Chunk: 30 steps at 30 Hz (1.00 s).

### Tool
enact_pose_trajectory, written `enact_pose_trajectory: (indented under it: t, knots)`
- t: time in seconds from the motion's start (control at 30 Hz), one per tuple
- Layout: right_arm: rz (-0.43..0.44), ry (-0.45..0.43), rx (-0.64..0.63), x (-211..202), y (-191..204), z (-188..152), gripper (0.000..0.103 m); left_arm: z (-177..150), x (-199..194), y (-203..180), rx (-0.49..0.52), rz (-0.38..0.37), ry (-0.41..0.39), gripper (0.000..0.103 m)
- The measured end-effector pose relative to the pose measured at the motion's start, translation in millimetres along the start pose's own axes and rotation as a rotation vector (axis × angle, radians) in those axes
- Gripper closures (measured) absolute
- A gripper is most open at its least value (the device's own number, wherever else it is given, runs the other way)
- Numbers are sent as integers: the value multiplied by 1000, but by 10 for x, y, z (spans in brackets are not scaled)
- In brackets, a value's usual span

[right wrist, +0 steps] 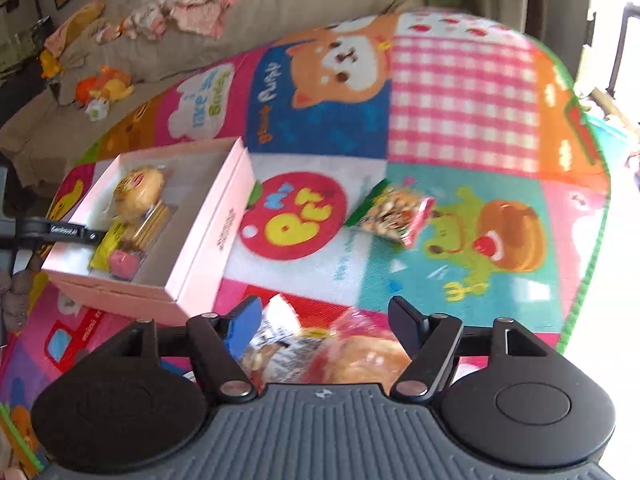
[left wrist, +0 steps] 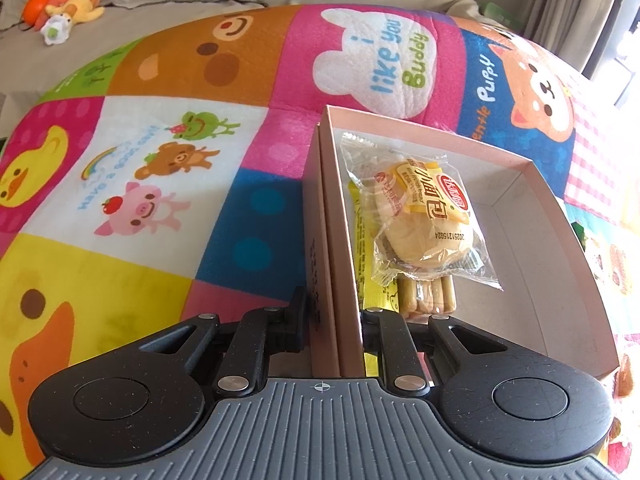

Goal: Organize objects
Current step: 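Grasp the red round disc snack with the right tool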

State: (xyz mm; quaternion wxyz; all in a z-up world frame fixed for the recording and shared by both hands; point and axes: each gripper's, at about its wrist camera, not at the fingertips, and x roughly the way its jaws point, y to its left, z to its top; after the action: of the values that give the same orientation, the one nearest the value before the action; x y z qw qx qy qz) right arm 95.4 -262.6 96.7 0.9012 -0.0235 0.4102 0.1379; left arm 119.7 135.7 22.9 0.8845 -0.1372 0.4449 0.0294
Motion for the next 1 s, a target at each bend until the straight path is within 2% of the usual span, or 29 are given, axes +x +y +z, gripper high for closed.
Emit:
enact_pose_trajectory:
  t: [0.1, 0.2, 0.33, 0.4, 0.43, 0.5, 0.53, 0.6, 0.63, 0.67, 0.77, 0.83, 0.9, 0.93, 1.0]
  knots:
    - [-92, 1, 60, 84, -271, -32, 31, -5, -1, 14, -8, -6, -2, 84]
    - [-135, 39, 152, 231, -502, -169, 39, -4, -3, 22, -7, -12, -1, 83]
    - [-47, 64, 307, 146, -656, -505, 39, -7, -2, 19, -4, -8, -2, 84]
    - [63, 114, 382, 89, -615, -680, 39, -8, -3, 23, -7, -10, -3, 84]
    - [91, 122, 388, 39, -545, -744, 40, -6, -3, 17, -7, -11, -3, 84]
    - [33, 70, 340, -123, -374, -781, 39, -4, -5, 12, -7, -10, -4, 83]
    - [-10, 12, 282, -262, -234, -781, 39, -4, -4, 13, -7, -10, -3, 83]
    - [-23, -45, 200, -426, 0, -778, 33, -2, -5, 10, -13, -8, -3, 84]
    - [18, -45, 176, -487, 135, -782, 26, -3, -6, 9, -15, -8, -3, 83]
    - [63, -27, 169, -486, 241, -800, 21, -4, -7, 8, -16, -9, -5, 84]
    - [178, 65, 128, -321, 615, -867, 20, -7, -7, 11, -19, -11, -7, 83]
    - [216, 74, 119, -170, 827, -863, 20, -7, -8, 10, -17, -11, -4, 83]
    - [220, 109, 152, 13, 912, -814, 19, -12, -11, 8, -15, -12, -3, 83]
    - [212, 132, 168, 114, 941, -791, 13, -11, -12, 8, -17, -12, -4, 83]
    - [177, 137, 155, 239, 1003, -757, 13, -11, -14, 5, -19, -11, -5, 83]
